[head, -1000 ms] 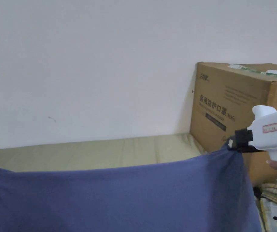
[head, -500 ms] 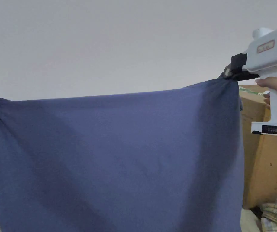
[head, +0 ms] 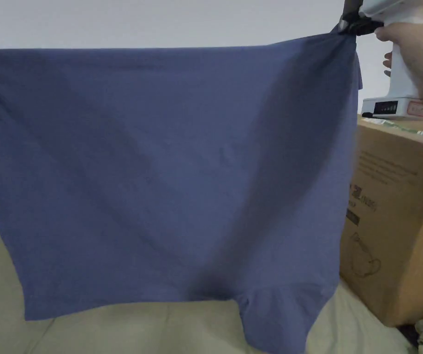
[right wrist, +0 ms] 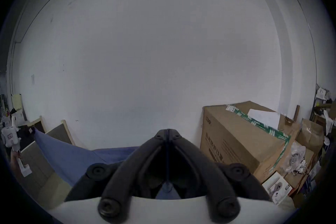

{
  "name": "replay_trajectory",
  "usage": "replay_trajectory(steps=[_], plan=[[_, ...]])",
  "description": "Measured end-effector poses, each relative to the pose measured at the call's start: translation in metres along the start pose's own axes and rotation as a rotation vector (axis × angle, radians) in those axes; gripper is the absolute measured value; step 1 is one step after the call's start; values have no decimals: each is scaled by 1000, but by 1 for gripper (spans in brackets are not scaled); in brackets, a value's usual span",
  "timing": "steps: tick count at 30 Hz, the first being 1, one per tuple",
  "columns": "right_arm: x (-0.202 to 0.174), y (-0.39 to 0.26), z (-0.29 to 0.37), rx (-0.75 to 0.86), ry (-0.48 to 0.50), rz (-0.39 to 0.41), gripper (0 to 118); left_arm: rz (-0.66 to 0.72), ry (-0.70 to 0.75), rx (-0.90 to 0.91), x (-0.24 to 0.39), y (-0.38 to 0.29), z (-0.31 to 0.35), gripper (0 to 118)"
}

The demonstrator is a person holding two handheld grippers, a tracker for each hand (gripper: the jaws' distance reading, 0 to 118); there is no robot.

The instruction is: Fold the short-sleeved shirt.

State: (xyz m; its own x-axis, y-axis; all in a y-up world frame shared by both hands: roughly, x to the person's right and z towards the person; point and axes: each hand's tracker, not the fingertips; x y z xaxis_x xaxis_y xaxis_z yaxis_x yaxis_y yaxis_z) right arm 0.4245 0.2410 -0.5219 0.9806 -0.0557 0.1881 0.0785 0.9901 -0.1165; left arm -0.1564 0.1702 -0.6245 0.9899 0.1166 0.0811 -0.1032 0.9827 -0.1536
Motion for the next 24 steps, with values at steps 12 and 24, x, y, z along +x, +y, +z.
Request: replay_trajectory(steps=[12, 24], plan=[[38, -324, -85, -502, -37, -73, 2, -11, -19, -505, -32, -264, -91, 0], [116, -578, 110, -923, 34, -152, 2, 10, -108, -915, -96, -490, 96, 0]])
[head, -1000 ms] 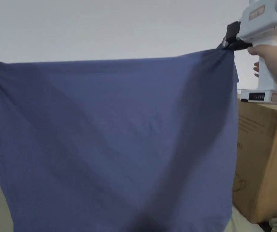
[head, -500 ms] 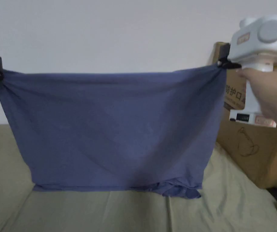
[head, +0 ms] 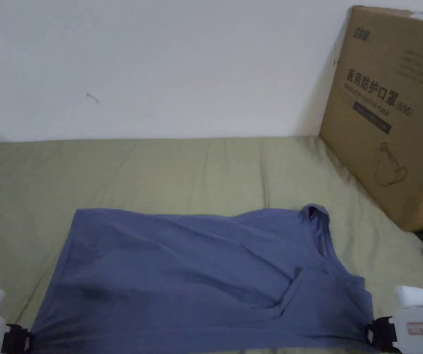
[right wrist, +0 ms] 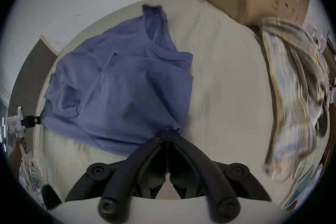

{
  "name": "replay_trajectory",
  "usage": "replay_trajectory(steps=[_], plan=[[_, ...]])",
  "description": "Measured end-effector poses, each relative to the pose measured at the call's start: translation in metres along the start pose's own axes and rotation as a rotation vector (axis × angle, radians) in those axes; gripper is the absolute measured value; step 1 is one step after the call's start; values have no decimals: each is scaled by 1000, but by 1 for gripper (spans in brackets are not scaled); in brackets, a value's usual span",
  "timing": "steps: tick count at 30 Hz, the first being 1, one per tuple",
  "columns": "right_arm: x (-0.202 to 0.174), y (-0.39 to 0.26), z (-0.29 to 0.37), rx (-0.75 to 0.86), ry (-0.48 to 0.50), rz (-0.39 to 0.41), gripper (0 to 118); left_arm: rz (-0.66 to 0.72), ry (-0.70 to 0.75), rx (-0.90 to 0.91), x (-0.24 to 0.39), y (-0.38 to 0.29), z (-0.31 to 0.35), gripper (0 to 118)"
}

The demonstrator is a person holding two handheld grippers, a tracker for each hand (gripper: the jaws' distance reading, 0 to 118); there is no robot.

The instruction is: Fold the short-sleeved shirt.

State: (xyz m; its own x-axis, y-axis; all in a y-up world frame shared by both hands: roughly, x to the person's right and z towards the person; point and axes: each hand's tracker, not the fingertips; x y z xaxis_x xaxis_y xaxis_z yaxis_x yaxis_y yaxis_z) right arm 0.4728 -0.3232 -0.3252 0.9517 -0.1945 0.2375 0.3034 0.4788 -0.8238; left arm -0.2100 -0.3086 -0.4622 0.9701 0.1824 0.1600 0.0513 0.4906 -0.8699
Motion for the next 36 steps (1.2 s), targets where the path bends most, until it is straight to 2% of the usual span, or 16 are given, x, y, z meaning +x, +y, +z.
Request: replay_trajectory(steps=[5, 10, 14, 15, 16, 17, 18, 19, 20, 21, 24, 28, 33, 34, 35, 36], plan=[[10, -66, 51, -22, 6, 50, 2, -7, -10, -28, 5, -82, 58, 0], [8, -110, 76, -58, -18, 140, 2, 0, -26, -42, 1, -140, 94, 0], [11, -122, 75, -83, -18, 156, 2, 6, -25, -39, 21, -162, 107, 0], [12, -123, 74, -79, -18, 151, 2, 7, -30, -35, -6, -155, 102, 0], [3, -129, 78, -69, -22, 139, 11, 1, -41, -20, -3, -155, 104, 4], [2, -128, 78, -65, -22, 127, 28, -8, -46, -6, 2, -154, 106, 17], [0, -127, 79, -64, -27, 120, 54, -23, -41, 22, 8, -153, 110, 40], [-4, -126, 81, -59, -45, 117, 92, -30, -24, 36, 6, -148, 110, 81], [-8, -124, 83, -53, -81, 116, 103, -34, -18, 43, 9, -146, 113, 107], [-11, -122, 88, -53, -77, 106, 103, -38, -23, 49, 13, -143, 118, 116], [-26, -112, 116, 44, -30, 53, 103, -73, -55, 152, 27, -135, 147, 116], [-59, -100, 160, 211, -55, 61, 103, -71, -39, 237, 61, -125, 177, 116], [-86, -97, 182, 272, -90, 52, 102, -62, 135, 250, 83, -122, 195, 112], [-87, -96, 183, 262, -50, 36, 101, -45, 119, 229, 84, -122, 196, 97], [-89, -96, 185, 261, -9, 26, 92, -35, 108, 223, 81, -122, 196, 71], [-91, -94, 190, 292, 8, 19, 64, -26, 95, 222, 81, -122, 198, 35]])
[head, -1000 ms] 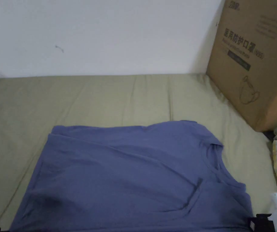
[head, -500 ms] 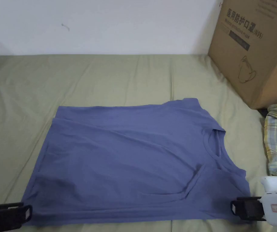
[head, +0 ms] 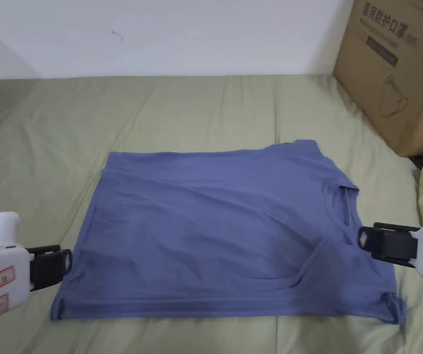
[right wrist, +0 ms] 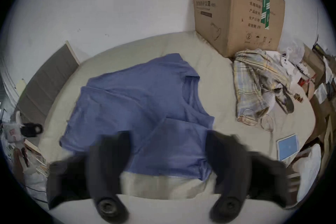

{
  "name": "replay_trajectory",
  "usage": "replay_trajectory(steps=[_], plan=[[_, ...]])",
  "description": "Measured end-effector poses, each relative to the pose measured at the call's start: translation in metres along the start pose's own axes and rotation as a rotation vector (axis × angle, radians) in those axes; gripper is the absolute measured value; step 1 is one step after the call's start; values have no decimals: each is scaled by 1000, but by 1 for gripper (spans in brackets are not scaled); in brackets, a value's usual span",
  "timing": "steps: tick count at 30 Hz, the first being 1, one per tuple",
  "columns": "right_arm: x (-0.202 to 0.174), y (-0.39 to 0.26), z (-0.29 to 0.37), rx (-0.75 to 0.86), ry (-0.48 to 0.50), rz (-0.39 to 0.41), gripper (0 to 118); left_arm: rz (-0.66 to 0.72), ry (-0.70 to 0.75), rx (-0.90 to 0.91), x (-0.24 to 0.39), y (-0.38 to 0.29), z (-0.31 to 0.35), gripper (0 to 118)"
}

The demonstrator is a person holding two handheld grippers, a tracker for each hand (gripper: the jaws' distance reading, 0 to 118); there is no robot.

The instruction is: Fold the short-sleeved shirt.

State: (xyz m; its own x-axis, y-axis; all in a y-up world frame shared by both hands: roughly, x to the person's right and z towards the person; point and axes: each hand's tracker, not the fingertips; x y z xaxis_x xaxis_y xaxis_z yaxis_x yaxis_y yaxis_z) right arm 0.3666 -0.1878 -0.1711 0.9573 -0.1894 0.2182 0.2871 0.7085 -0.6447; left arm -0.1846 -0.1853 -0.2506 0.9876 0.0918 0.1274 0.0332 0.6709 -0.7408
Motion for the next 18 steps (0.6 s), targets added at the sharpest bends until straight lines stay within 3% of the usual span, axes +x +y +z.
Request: replay_trajectory(steps=[1, 4, 9, 10, 12, 13, 18], plan=[[-2, 0, 2, 27, -19, -7, 1, 7, -5, -2, 0, -1, 1, 0], [-6, -8, -2, 26, -25, 24, 0, 16, -7, -24, -4, -4, -1, 0], [-5, -18, -15, -26, 12, 13, 0, 33, -13, -282, -25, -6, -58, 1], [-5, -24, -18, -35, 9, 14, 0, 28, -3, -301, -28, -11, -71, 22], [-7, -19, -18, -61, 21, 14, 0, 19, 30, -304, -30, -18, -93, 97], [-5, -24, -20, -73, 27, 10, 0, 7, 27, -331, -33, -24, -105, 112], [10, -35, -26, -110, 12, 0, 0, 23, 72, -428, -34, -44, -151, 109]])
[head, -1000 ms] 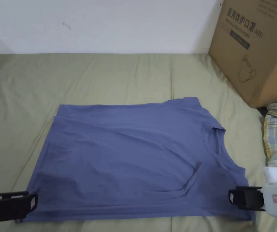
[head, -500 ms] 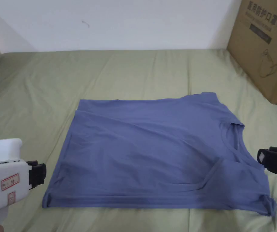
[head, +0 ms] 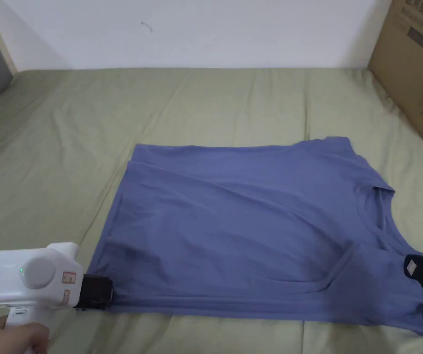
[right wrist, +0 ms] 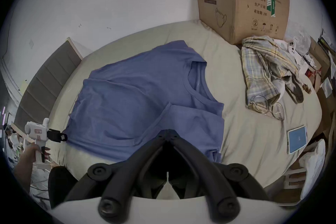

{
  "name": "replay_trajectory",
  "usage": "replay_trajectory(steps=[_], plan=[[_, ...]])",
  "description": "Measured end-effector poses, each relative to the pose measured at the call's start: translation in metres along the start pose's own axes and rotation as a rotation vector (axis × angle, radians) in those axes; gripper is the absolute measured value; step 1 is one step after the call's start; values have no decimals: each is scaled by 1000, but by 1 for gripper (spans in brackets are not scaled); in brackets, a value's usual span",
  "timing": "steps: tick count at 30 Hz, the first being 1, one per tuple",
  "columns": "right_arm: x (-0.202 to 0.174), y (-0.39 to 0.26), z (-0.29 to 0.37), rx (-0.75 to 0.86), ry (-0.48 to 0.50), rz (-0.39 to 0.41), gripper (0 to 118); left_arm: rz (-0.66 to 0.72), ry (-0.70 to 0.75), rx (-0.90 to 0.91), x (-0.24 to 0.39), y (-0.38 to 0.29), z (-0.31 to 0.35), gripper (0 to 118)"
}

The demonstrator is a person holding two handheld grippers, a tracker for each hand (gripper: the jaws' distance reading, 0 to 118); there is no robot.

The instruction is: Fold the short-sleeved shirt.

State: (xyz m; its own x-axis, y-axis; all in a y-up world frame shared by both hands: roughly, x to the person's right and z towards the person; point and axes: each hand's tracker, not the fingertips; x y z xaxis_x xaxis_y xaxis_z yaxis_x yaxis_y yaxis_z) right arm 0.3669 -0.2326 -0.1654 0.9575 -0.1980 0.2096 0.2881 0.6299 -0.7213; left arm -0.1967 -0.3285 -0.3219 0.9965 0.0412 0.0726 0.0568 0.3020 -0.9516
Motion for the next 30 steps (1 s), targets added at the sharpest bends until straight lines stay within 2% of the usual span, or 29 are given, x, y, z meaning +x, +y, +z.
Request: replay_trajectory(steps=[3, 4, 5, 6, 7, 9, 10, 11, 13, 14, 15, 18, 19, 20, 21, 22, 23, 25, 30], plan=[[8, 1, 0, -8, -25, -17, 0, -60, 14, 2, 7, -1, 6, 96], [12, -1, -1, -9, -31, -22, 0, -86, 2, 33, 10, 0, 17, 96], [16, -2, -3, -9, -34, -25, 0, -107, -4, 58, 8, -1, 18, 79], [21, 2, -1, -10, -36, -30, 0, -115, -18, 92, 9, -2, 26, 49], [26, 1, -4, -14, -33, -32, 0, -93, -40, 113, 10, -4, 32, 0], [37, -2, -14, -47, -18, -40, 0, -32, -94, 155, 11, 0, 58, 0], [40, 1, -15, -79, 7, -36, 8, -20, -122, 162, 10, 1, 62, 0], [46, 0, -22, -95, 4, -32, 33, -4, -132, 180, 9, 2, 67, 0], [54, -2, -41, -164, -77, -24, 104, 2, -130, 188, 17, -14, 82, 0], [59, -2, -47, -178, -95, -29, 105, 5, -136, 190, 17, -14, 84, 0], [64, -2, -54, -178, -87, -43, 105, 7, -137, 192, 17, -13, 86, 0], [72, -7, -70, -321, -144, -94, 105, 22, -135, 198, 6, -9, 87, 0], [73, -9, -73, -347, -133, -86, 100, 25, -134, 197, 5, -8, 89, 0], [73, -11, -74, -350, -126, -68, 85, 27, -134, 192, 5, -7, 89, 0], [70, -13, -71, -337, -129, -40, 57, 27, -128, 188, 15, -15, 97, 0], [71, -13, -70, -326, -143, 10, 17, 26, -126, 184, 16, -15, 97, 0], [68, -14, -67, -319, -136, 32, 8, 24, -128, 179, 16, -16, 98, 0], [67, -11, -60, -300, -65, -7, 7, 22, -129, 173, 14, -17, 93, 0], [72, -5, -33, -251, -84, 22, 7, 41, -138, 169, 2, -21, 93, 0]])
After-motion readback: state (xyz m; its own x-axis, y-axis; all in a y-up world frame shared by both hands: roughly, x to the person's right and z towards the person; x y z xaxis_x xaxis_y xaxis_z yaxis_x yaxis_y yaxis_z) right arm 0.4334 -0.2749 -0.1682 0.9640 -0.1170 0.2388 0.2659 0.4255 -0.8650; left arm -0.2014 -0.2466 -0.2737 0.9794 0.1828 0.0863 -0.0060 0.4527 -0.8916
